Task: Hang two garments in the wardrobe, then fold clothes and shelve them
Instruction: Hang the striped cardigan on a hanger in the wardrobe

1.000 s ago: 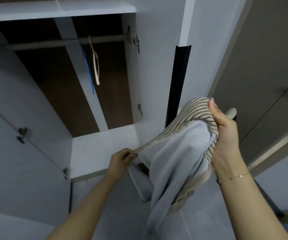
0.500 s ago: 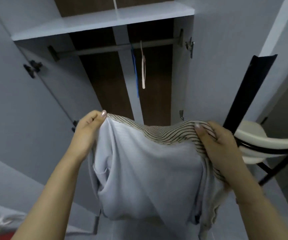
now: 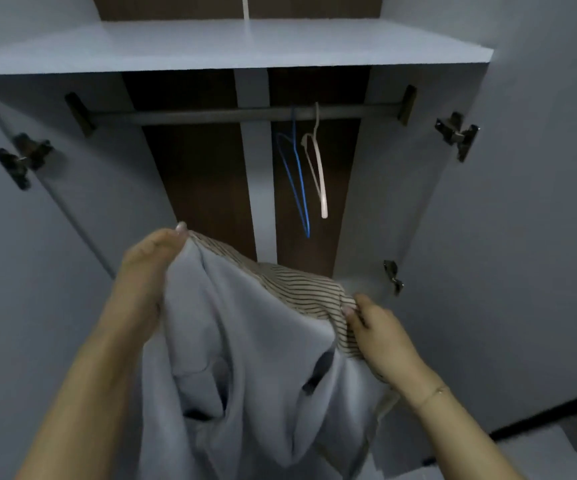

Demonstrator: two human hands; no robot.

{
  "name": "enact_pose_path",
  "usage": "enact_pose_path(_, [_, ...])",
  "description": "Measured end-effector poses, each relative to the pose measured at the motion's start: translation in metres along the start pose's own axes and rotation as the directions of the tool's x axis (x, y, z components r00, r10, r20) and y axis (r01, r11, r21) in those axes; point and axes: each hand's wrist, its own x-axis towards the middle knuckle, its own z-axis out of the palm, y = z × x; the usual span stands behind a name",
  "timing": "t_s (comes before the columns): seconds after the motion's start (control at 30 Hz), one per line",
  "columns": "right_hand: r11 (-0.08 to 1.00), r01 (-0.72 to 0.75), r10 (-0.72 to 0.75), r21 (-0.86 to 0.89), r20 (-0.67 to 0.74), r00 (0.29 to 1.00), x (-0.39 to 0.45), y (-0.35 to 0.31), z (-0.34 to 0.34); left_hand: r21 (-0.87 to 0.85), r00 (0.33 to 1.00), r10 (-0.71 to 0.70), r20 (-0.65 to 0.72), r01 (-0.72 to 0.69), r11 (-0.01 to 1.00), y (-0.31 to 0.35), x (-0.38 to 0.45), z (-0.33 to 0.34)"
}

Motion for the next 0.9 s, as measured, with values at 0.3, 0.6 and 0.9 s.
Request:
enact_pose_path(0.3, [0.990, -0.122, 0.115, 0.077, 0.089, 0.989, 0.088, -0.056, 0.048, 0.022, 0.979, -0.156, 0.130, 0.155, 0.988, -0.004, 0.110, -0.009])
enact_pose_path(0.6, [0.965, 0.161, -0.075, 0.207, -0.372, 0.925, 0.248, -0.104, 0.004, 0.010, 0.972, -0.155, 0.176, 0.155, 0.988, -0.010, 0.170, 0.012])
enact_pose_path(0.9, [0.810, -0.192, 0.255, 0.554, -0.038, 0.966, 0.429, -0.103, -0.005, 0.045, 0.985, -0.106, 0.138, 0.101, 0.994, 0.024, 0.241, 0.029])
